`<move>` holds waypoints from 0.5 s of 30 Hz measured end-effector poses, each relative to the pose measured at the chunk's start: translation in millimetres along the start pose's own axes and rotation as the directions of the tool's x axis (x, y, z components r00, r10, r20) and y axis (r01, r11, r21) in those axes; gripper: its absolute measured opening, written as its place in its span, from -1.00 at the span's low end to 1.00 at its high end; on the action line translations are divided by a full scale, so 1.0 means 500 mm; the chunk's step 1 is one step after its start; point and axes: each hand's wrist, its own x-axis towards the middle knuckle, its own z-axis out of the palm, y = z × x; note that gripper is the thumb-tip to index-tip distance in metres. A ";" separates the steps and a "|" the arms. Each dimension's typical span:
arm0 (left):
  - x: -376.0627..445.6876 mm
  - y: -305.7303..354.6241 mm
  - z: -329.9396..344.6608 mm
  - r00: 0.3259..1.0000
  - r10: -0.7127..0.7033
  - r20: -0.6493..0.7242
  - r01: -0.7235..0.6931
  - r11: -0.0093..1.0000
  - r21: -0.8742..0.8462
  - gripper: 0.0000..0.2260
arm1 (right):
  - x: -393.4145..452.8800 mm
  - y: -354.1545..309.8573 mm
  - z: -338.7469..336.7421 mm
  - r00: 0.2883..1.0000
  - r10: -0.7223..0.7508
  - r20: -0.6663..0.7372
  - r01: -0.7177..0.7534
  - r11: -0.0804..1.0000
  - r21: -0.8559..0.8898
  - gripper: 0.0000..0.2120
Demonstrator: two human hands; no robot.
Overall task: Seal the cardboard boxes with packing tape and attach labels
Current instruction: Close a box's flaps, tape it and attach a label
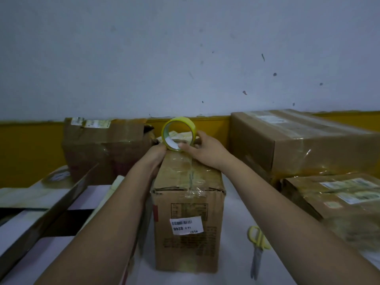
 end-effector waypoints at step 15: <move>0.075 -0.001 -0.047 0.990 -0.006 0.141 -0.080 0.801 0.594 -0.60 | 0.029 0.061 -0.107 0.947 -0.152 -0.284 0.046 0.937 -0.346 -0.81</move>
